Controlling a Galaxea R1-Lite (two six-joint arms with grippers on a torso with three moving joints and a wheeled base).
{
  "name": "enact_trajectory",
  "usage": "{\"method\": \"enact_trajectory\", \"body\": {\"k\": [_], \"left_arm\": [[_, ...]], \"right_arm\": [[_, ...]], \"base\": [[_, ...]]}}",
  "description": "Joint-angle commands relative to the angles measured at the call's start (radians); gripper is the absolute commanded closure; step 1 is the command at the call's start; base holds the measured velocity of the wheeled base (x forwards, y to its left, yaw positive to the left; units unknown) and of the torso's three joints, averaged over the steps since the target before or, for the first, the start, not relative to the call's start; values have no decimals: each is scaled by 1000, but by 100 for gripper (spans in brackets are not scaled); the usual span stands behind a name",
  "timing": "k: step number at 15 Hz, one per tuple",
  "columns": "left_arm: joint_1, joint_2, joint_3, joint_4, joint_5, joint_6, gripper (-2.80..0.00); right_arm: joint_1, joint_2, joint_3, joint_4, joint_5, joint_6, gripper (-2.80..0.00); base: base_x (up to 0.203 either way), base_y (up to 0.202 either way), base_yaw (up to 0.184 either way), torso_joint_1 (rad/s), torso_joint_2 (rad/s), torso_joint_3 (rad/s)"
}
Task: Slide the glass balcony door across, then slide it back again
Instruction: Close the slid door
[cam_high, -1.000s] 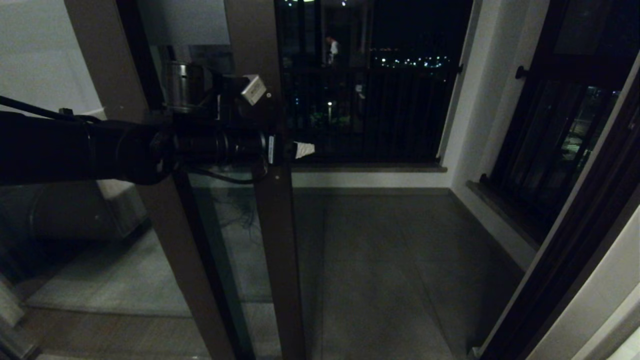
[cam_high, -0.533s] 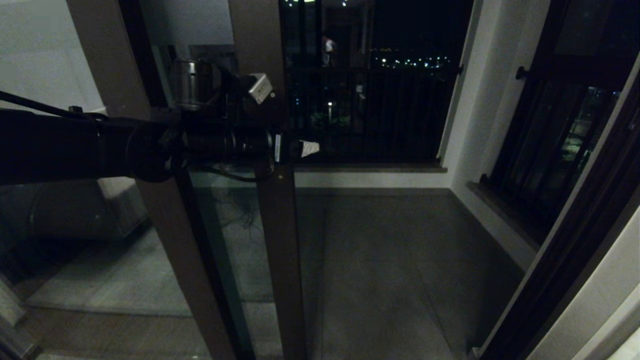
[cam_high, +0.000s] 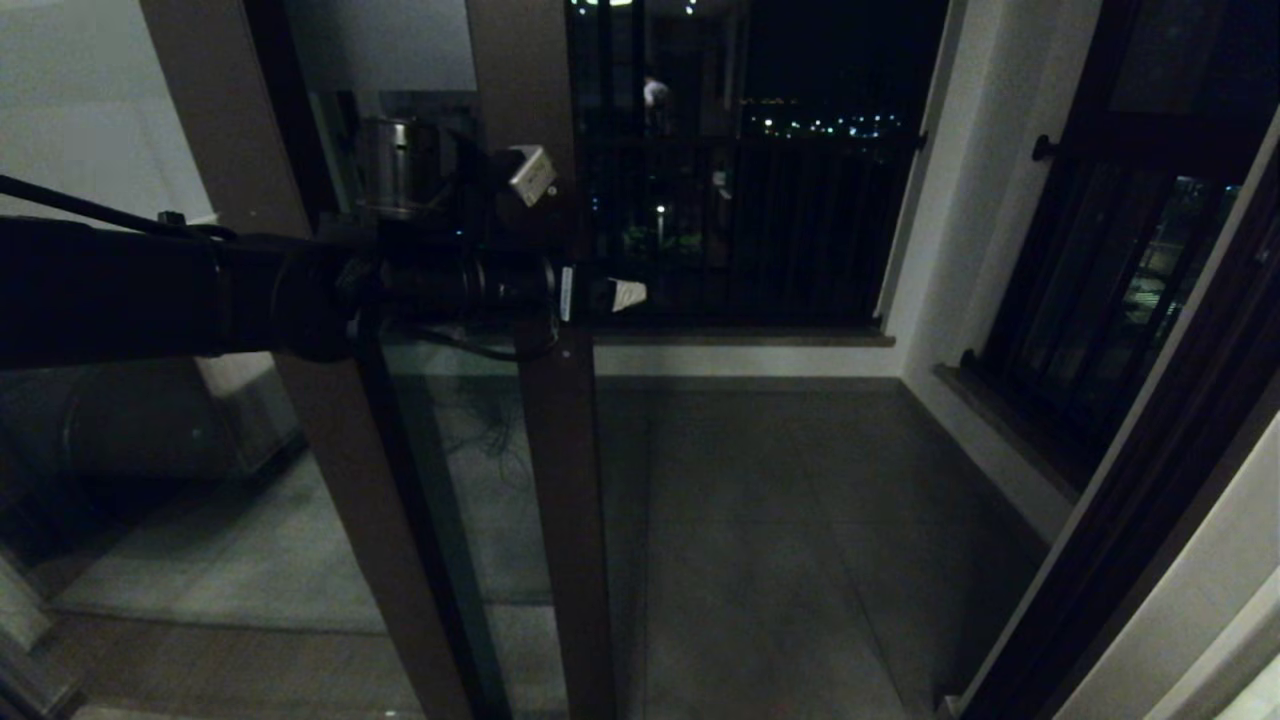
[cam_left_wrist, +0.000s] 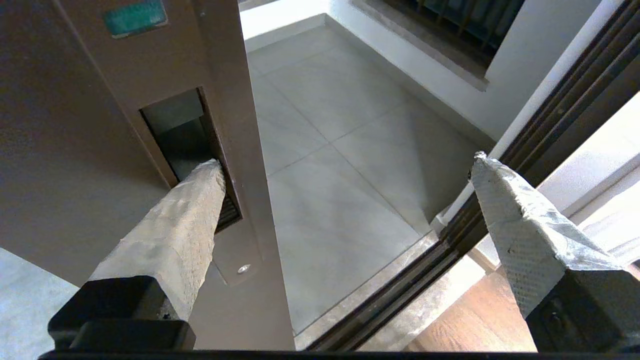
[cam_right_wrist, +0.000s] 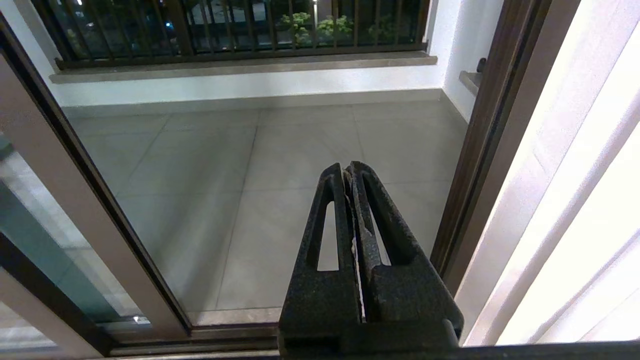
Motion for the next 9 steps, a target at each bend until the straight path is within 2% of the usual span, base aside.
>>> {"method": "enact_trajectory", "body": {"k": [1,9], "left_arm": [[-3,-1,-2,-10,-4,1,-280],[-29,8,-29,-8,-3,2,-280]], "right_arm": [[0,0,0,0,0,0,0],[0,0,0,0,0,0,0]], "base": [[0,0,0,0,0,0],[0,0,0,0,0,0]]}}
